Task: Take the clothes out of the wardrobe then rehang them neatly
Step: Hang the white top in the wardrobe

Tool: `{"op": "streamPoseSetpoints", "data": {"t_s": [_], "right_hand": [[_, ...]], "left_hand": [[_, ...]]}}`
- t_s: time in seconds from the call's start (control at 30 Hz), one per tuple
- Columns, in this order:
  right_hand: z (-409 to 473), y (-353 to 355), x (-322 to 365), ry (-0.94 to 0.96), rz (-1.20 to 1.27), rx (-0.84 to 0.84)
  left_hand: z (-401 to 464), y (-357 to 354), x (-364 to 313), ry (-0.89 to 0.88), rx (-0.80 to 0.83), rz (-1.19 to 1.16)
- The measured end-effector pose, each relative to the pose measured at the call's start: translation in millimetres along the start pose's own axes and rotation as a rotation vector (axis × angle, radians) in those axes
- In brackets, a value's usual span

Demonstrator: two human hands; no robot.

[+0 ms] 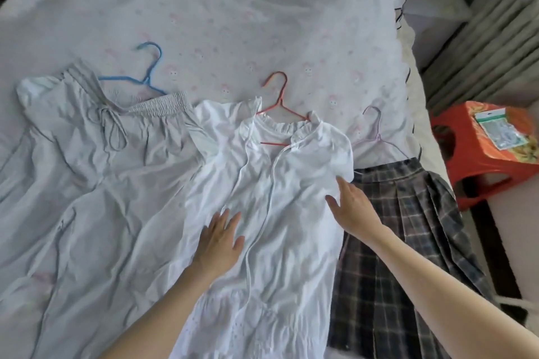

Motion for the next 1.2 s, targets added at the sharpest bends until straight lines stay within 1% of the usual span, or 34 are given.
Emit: {"op": "streamPoseSetpoints", "data": {"t_s": [0.1, 0.13, 0.17, 0.23, 0.3, 0.37, 0.43, 0.53, 0.6, 0.7, 0.77, 0.87, 0.93, 1.03, 1.1, 1.13, 1.2], "right_hand": [[57.4, 14.1, -0.9, -0.001, 0.044, -0.009], [76.9, 16.9, -1.3, 0.009, 0.024, -0.037], [95.3, 19.5, -2.1, 0.021, -0.013, -0.091], [128.9, 26.5, -2.1, 0.019, -0.097, -0.224], [156.9, 33.9, 1.1, -0.026, -0.147, -0.279], [181.8, 38.3, 3.4, -0.063, -0.187, -0.258], [200.2, 41.3, 6.2, -0.087, -0.224, -0.203], [212.3, 44.0, 8.6, -0.089, -0.268, -0.193], [214.1, 44.4, 7.7, -0.070, -0.223, -0.187], [205.2, 42.4, 3.9, -0.024, -0.017, -0.163], [194.2, 43.1, -1.2, -0.049, 0.091, -0.179], [166.6, 48.1, -5.0, -0.097, 0.316, -0.227], [137.5, 54.5, -7.9, -0.117, 0.465, -0.284], [83.6, 67.4, -11.8, -0.075, 0.510, -0.366], [47.6, 78.5, -14.2, -0.049, 0.507, -0.396], [29.2, 85.8, -14.8, -0.027, 0.510, -0.418], [-8.8, 103.4, -15.5, 0.016, 0.512, -0.482]], "left_hand": [[36.4, -18.8, 11.0, 0.068, 0.102, 0.036], [44.3, -24.7, 13.7, 0.072, 0.087, 0.089], [52.0, -27.9, 15.7, 0.063, 0.073, 0.143], [70.0, -38.0, 26.8, 0.116, 0.128, 0.191], [85.0, -44.9, 34.8, 0.138, 0.130, 0.194], [97.5, -48.5, 38.6, 0.129, 0.133, 0.204], [104.1, -49.4, 39.2, 0.133, 0.167, 0.205], [109.5, -52.1, 42.1, 0.117, 0.196, 0.065], [113.5, -48.7, 43.5, 0.142, 0.281, 0.040], [118.9, -39.9, 42.1, 0.130, 0.365, -0.001], [120.2, -35.4, 43.1, 0.114, 0.387, -0.020], [110.7, -29.8, 43.5, 0.113, 0.315, -0.036], [93.7, -24.3, 39.8, 0.117, 0.231, -0.047], [61.9, -2.9, 23.5, 0.040, 0.086, -0.130], [42.1, 27.5, 6.6, -0.063, -0.102, -0.262], [33.9, 45.6, -2.2, -0.137, -0.227, -0.278], [15.3, 89.9, -24.8, -0.271, -0.481, -0.232]]}}
Point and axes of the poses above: each hand's wrist, its own z-axis towards the middle knuckle, its own y-axis out of the back of the hand, x = y × z, the point moved 4 cm from there along z, towards the middle knuckle, and after that the axes turned 10 degrees about x, right-handed, at the moved point
